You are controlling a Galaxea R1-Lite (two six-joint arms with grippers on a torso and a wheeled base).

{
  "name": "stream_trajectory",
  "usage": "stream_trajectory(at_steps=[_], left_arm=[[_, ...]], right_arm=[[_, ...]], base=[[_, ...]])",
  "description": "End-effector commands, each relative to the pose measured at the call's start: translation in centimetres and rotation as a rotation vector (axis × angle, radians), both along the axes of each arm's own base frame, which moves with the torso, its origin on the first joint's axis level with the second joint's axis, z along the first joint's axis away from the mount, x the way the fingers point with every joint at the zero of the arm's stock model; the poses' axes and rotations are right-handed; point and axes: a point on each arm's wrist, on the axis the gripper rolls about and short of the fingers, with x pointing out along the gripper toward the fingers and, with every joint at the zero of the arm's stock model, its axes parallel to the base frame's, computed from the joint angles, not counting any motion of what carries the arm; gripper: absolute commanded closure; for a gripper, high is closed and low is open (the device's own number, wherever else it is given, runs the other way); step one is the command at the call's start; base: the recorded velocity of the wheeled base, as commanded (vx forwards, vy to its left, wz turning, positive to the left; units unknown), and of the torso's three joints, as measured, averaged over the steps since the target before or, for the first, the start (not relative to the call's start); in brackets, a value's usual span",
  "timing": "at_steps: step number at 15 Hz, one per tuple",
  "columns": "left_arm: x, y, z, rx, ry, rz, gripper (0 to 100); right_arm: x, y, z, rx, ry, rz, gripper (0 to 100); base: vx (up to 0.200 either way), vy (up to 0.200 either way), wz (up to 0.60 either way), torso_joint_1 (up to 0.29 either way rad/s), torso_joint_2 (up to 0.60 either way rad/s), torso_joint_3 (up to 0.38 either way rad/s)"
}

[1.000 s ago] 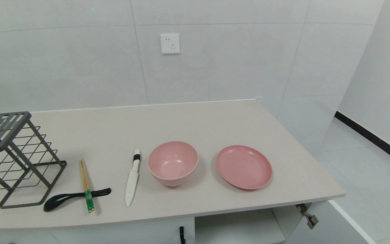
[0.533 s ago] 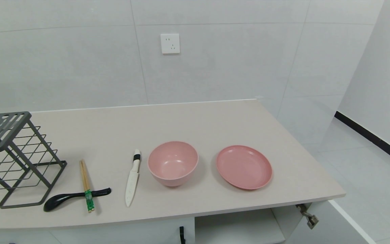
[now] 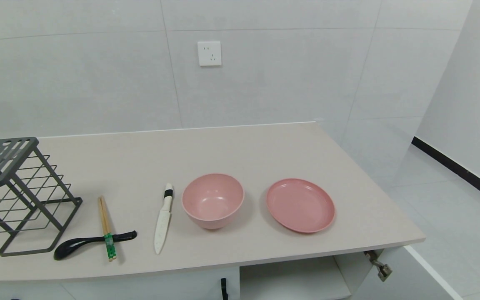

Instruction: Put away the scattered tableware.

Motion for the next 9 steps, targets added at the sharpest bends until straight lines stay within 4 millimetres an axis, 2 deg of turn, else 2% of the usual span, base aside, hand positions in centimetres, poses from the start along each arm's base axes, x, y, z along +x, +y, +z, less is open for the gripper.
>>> stream_trajectory(at_steps=[1,3,6,9], left_arm=[[0.0,0.0,0.0,0.0,0.001,0.0,0],[0.0,0.0,0.0,-0.001,0.001,0.0,0],[0.0,0.0,0.0,-0.001,0.001,0.005,0],[0.0,0.0,0.0,0.002,0.001,0.022,0]], right_arm=[[8.9,1.3,-0.9,-0.019,0.214,0.061,0],[12.6,2.3,-2.6,-0.033,0.302,0.086,0],[15.7,4.2,-3.6,-0.044,0.343,0.146,0],[20.4,7.0,-4.9,-0.046,0.442,0.124,0]], base=[[0.0,0.0,0.0,0.0,0.0,0.0],[0.0,0.0,0.0,0.0,0.0,0.0],[0.0,0.0,0.0,0.0,0.0,0.0],[0.0,0.0,0.0,0.0,0.0,0.0]])
